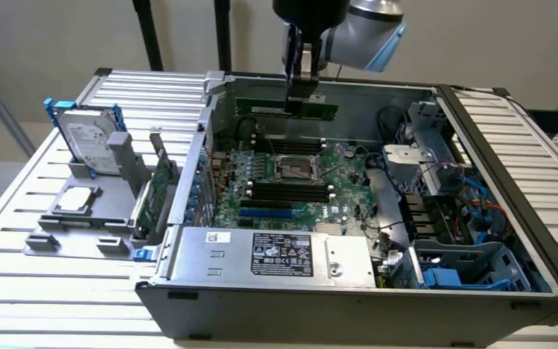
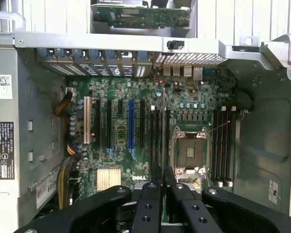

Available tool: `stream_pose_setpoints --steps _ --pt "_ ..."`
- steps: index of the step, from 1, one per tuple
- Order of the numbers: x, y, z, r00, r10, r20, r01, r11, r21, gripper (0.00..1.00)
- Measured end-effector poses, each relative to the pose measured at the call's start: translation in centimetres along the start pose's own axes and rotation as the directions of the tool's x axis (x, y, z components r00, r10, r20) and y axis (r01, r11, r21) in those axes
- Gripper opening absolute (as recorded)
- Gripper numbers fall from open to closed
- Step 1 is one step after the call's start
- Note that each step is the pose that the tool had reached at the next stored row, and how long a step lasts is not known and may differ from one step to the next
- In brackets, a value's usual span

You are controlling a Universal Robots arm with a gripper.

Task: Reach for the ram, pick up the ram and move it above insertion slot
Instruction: 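Pick up the ram and move it above insertion slot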

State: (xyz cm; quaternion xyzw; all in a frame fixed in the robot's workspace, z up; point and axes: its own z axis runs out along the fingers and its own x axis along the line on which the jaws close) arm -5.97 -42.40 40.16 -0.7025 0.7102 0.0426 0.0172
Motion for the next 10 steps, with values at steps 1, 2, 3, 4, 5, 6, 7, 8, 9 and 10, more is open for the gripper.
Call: stream_pose_setpoints --steps 1,2,3,4,5,6,7,8,9,10 --pt "-0.05 -0.02 0.04 1.0 0.0 -0.0001 0.0 1.0 0.0006 0.13" --pt "-0.09 -0.05 0.08 1.0 0.0 -0.0001 0.0 1.0 0.0011 0.13" --pt "-0.13 -0.08 0.11 1.0 0.0 -0.0002 0.0 1.0 0.0015 0.13" --pt "-0.17 -0.1 0.15 1.0 0.0 -0.0002 0.0 1.0 0.0019 0.13" --pt "-0.22 -0.15 0.19 1.0 0.0 -0.0002 0.0 1.0 0.0022 0.13" --pt "-0.26 -0.21 0.22 1.0 0.0 -0.0002 0.0 1.0 0.0024 0.13" --pt "-0.32 -0.3 0.25 1.0 0.0 -0.0001 0.0 1.0 0.0026 0.13" --pt "-0.36 -0.39 0.27 1.0 0.0 -0.0002 0.0 1.0 0.0026 0.13" --pt "-0.41 -0.49 0.29 1.0 0.0 -0.0003 0.0 1.0 0.0027 0.13" --pt "-0.45 -0.59 0.31 1.0 0.0 -0.0003 0.0 1.0 0.0027 0.13"
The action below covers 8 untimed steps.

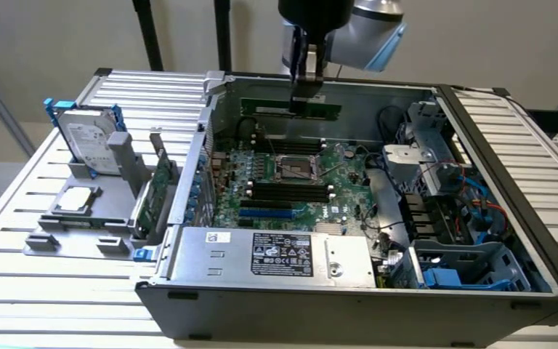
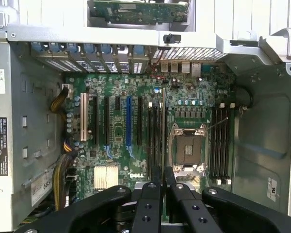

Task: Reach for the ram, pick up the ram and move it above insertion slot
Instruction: 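Pick up the ram and move it above insertion slot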

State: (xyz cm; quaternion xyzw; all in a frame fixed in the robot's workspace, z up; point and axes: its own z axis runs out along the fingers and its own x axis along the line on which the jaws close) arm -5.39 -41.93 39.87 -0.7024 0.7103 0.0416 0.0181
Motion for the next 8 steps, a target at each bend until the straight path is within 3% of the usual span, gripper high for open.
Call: stream_pose_setpoints --steps 8 --pt "-0.42 -0.52 0.23 1.0 0.0 -0.0002 0.0 1.0 0.001 0.13"
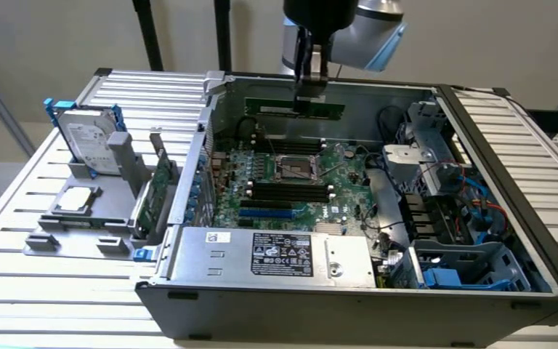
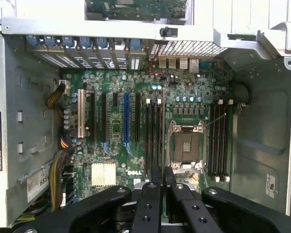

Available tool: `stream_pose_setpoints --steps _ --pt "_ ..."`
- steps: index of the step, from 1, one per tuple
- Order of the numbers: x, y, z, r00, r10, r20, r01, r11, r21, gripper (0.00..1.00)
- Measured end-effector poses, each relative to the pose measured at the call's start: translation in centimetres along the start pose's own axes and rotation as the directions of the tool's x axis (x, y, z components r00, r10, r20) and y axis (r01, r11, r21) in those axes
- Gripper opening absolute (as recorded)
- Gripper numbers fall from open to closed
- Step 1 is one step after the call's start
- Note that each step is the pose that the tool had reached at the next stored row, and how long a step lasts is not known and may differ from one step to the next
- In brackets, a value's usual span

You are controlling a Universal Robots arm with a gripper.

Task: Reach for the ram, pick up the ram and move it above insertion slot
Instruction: 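Pick up the ram and move it above insertion slot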

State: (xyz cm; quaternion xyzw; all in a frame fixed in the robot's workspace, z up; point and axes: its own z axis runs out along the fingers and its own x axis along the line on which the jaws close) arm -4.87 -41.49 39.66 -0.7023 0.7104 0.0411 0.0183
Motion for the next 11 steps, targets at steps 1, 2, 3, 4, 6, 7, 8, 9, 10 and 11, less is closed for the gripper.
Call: stream_pose_setpoints --steps 1,2,3,4,6,7,8,9,10,11 --pt "-0.04 -0.04 0.04 1.0 0.0 0.0 0.0 1.0 0.0003 0.13" --pt "-0.07 -0.08 0.08 1.0 0.0 0.0 0.0 1.0 0.0006 0.13" --pt "-0.09 -0.12 0.11 1.0 0.0 0.0001 0.0 1.0 0.0008 0.13" --pt "-0.09 -0.16 0.14 1.0 0.0 0.0002 0.0 1.0 0.0009 0.13" --pt "-0.09 -0.21 0.13 1.0 0.0 -0.0002 0.0 1.0 0.0008 0.13" --pt "-0.09 -0.21 0.13 1.0 0.0 -0.0002 0.0 1.0 0.0008 0.13" --pt "-0.1 -0.22 0.14 1.0 0.0 -0.0001 0.0 1.0 0.0009 0.13" --pt "-0.1 -0.22 0.14 1.0 0.0 -0.0001 0.0 1.0 0.0009 0.13" --pt "-0.09 -0.22 0.14 1.0 0.0 0.0 0.0 1.0 0.0009 0.13" --pt "-0.1 -0.22 0.14 1.0 0.0 0.0 0.0 1.0 0.0009 0.13"
